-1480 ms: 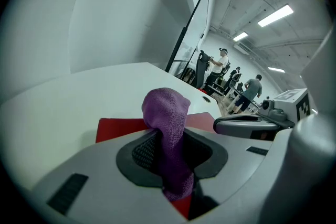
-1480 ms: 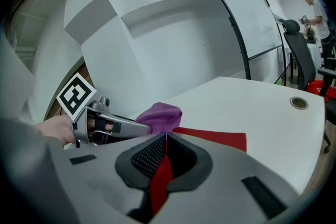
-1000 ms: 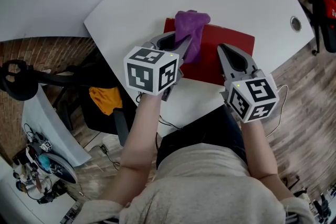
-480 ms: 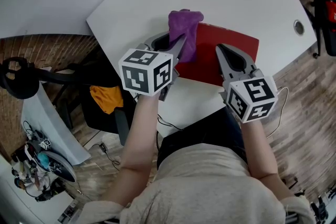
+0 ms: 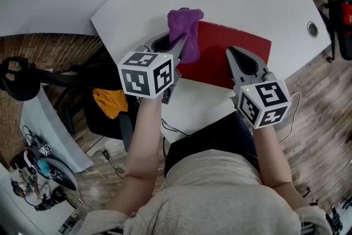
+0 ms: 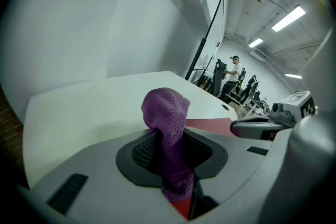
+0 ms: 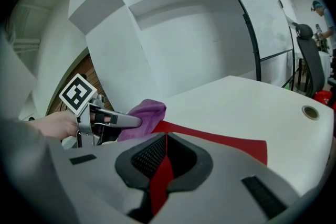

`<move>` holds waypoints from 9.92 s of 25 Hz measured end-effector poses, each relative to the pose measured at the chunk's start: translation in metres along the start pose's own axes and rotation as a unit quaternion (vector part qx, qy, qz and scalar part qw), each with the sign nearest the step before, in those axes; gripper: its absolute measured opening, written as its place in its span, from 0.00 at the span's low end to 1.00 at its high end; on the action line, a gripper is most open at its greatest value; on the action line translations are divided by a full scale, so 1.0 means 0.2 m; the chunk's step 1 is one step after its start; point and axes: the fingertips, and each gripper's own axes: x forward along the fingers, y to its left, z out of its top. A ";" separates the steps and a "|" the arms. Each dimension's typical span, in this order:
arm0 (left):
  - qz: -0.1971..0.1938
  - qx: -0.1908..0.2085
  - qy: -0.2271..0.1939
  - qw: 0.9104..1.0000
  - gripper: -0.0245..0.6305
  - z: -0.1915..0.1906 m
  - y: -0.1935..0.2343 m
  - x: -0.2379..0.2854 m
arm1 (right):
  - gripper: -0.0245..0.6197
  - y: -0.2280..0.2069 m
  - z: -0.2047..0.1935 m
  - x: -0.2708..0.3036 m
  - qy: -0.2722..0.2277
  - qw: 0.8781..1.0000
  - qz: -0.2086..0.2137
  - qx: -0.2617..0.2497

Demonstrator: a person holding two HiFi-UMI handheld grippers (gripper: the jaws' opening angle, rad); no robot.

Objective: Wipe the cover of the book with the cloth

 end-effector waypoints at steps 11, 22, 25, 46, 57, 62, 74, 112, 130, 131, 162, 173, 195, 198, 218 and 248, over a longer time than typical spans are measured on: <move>0.006 0.005 -0.031 0.999 0.21 0.03 -0.05 -0.09 | 0.07 -0.02 0.00 -0.09 -0.010 1.000 -0.003 -0.006; -0.018 0.012 -0.081 0.997 0.21 0.06 -0.25 -0.20 | 0.07 -0.04 -0.01 -0.25 -0.028 1.000 -0.005 -0.012; -0.023 0.012 -0.084 0.996 0.21 0.05 -0.30 -0.22 | 0.07 -0.05 -0.01 -0.30 -0.033 0.999 -0.007 -0.012; -0.092 0.053 -0.064 0.992 0.21 -0.05 -0.83 -0.16 | 0.07 -0.22 -0.12 -0.63 -0.055 0.997 -0.043 0.012; -0.134 0.068 -0.033 0.988 0.21 -0.13 -1.06 -0.04 | 0.07 -0.33 -0.21 -0.72 -0.054 0.996 -0.065 0.035; -0.148 0.074 -0.008 0.986 0.21 -0.19 -1.15 0.02 | 0.07 -0.37 -0.23 -0.75 -0.054 0.995 -0.071 0.043; -0.146 0.080 0.036 0.985 0.21 -0.35 -1.17 0.13 | 0.07 -0.41 -0.29 -0.76 -0.048 0.994 -0.081 0.056; -0.119 0.092 0.037 0.988 0.21 -0.40 -1.12 0.16 | 0.07 -0.31 -0.36 -0.69 -0.036 0.996 -0.060 0.060; -0.135 0.102 0.045 0.985 0.21 -0.39 -0.91 0.06 | 0.07 -0.13 -0.33 -0.58 -0.044 0.992 -0.095 0.067; -0.135 0.102 0.045 0.985 0.21 -0.39 -0.90 0.06 | 0.07 -0.12 -0.32 -0.58 -0.043 0.992 -0.095 0.066; -0.083 0.058 0.017 0.995 0.21 -0.38 -0.40 -0.18 | 0.07 0.23 -0.26 -0.27 -0.020 0.998 -0.051 0.028; -0.077 0.044 0.007 0.996 0.21 -0.38 -0.27 -0.25 | 0.07 0.33 -0.26 -0.17 -0.007 0.999 -0.039 0.016; -0.052 0.012 -0.007 0.999 0.21 -0.39 -0.08 -0.35 | 0.07 0.41 -0.29 -0.08 0.013 1.000 -0.025 0.004; -0.041 0.009 -0.010 0.999 0.21 -0.40 -0.07 -0.36 | 0.07 0.39 -0.30 -0.09 0.016 1.000 -0.024 -0.001; -0.011 -0.010 -0.023 1.000 0.21 -0.42 0.02 -0.44 | 0.07 0.45 -0.26 -0.08 0.017 1.000 -0.002 -0.027; -0.023 0.042 -0.138 0.989 0.21 -0.07 -0.37 -0.68 | 0.07 0.47 0.07 -0.41 -0.054 0.995 0.054 -0.069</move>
